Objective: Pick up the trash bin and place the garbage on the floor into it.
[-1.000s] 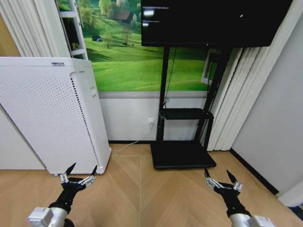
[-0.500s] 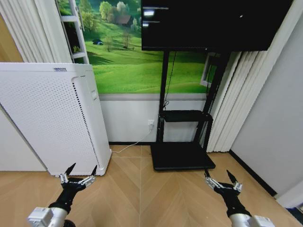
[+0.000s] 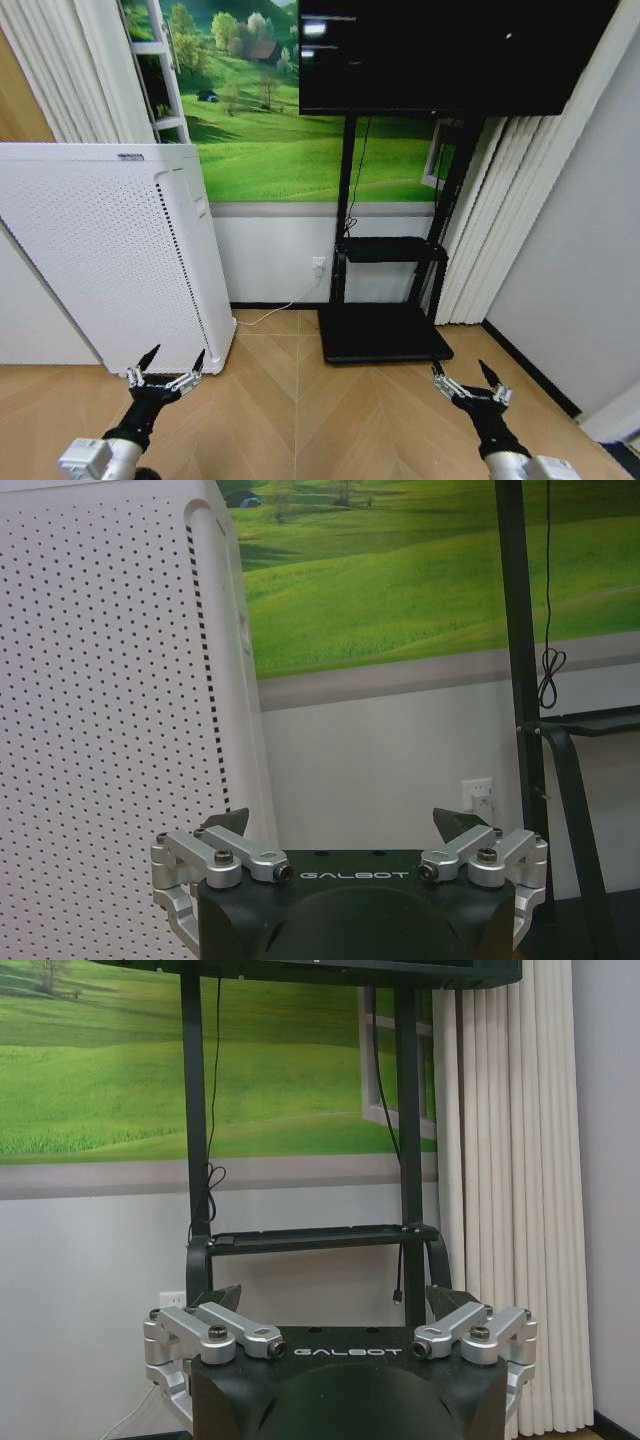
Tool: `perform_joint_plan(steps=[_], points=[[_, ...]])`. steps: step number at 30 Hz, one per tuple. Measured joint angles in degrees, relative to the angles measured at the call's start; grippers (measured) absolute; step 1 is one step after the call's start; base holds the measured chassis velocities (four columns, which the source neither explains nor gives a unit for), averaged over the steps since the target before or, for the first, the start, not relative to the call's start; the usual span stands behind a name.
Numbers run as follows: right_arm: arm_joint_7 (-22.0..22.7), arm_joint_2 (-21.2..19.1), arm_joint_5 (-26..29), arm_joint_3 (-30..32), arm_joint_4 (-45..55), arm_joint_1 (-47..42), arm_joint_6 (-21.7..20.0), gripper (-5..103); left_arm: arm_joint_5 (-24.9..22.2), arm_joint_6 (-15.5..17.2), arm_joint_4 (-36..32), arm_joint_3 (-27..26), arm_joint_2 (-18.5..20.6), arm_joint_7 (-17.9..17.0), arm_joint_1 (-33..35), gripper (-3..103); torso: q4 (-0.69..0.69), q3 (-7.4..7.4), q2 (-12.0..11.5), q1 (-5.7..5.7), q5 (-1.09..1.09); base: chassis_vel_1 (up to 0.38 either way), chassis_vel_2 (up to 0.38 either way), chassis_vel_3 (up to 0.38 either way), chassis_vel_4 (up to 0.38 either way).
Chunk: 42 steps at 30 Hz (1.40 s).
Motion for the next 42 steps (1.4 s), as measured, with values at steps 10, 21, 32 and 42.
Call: perform_joint_plan(steps=[10,21,32,42], points=[[0.0,0.0,0.0,0.0,0.0,0.0,0.01,100,0.0,0.0,0.0,0.0,0.0,0.0,0.0,100,0.0,1.49,2.34,0.85,0.0,0.0,0.0,0.0,0.0],[0.0,0.0,0.0,0.0,0.0,0.0,0.01,100,0.0,0.0,0.0,0.0,0.0,0.0,0.01,100,0.0,3.3,5.0,1.7,0.0,0.0,0.0,0.0,0.0],[0.0,0.0,0.0,0.0,-0.01,0.0,0.01,100,0.0,0.0,0.0,-0.01,0.0,0.0,0.0,100,0.0,4.98,7.69,2.7,0.0,0.0,0.0,0.0,0.0],[0.0,0.0,0.0,0.0,0.0,0.0,0.01,100,-0.01,0.0,0.01,0.0,0.0,0.0,0.01,100,0.0,6.5,10.12,3.61,0.0,0.0,0.0,0.0,0.0]])
